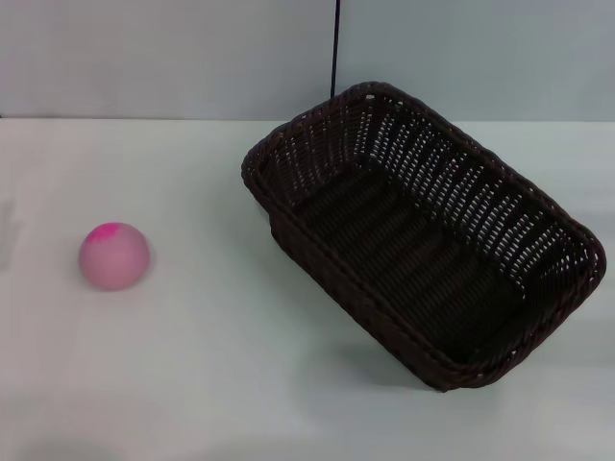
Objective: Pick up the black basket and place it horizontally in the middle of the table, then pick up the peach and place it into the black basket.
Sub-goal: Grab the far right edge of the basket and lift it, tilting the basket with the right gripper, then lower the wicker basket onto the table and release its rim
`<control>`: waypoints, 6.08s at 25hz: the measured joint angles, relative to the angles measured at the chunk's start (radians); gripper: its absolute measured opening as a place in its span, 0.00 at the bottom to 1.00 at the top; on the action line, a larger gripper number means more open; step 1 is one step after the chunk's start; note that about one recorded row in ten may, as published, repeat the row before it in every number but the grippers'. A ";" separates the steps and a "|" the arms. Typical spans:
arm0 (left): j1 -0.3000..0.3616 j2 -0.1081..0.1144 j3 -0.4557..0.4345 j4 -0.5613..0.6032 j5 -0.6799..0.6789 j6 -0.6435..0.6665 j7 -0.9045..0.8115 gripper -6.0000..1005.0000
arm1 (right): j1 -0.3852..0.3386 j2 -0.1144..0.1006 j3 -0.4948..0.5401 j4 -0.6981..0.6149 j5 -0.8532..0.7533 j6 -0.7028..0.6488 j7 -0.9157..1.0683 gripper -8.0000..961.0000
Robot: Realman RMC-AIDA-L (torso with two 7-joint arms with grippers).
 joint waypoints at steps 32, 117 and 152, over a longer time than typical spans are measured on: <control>0.006 -0.002 0.022 -0.006 0.000 -0.025 -0.016 0.81 | 0.296 -0.152 -0.170 -0.927 -0.919 -0.451 1.298 0.64; -0.028 -0.005 0.022 -0.039 0.000 -0.103 -0.039 0.80 | 0.433 -0.172 -0.543 -0.620 -0.829 -0.332 0.890 0.19; -0.003 -0.006 0.114 -0.081 0.000 -0.108 -0.086 0.79 | 0.605 -0.170 -0.661 -0.408 -0.884 -0.364 0.440 0.19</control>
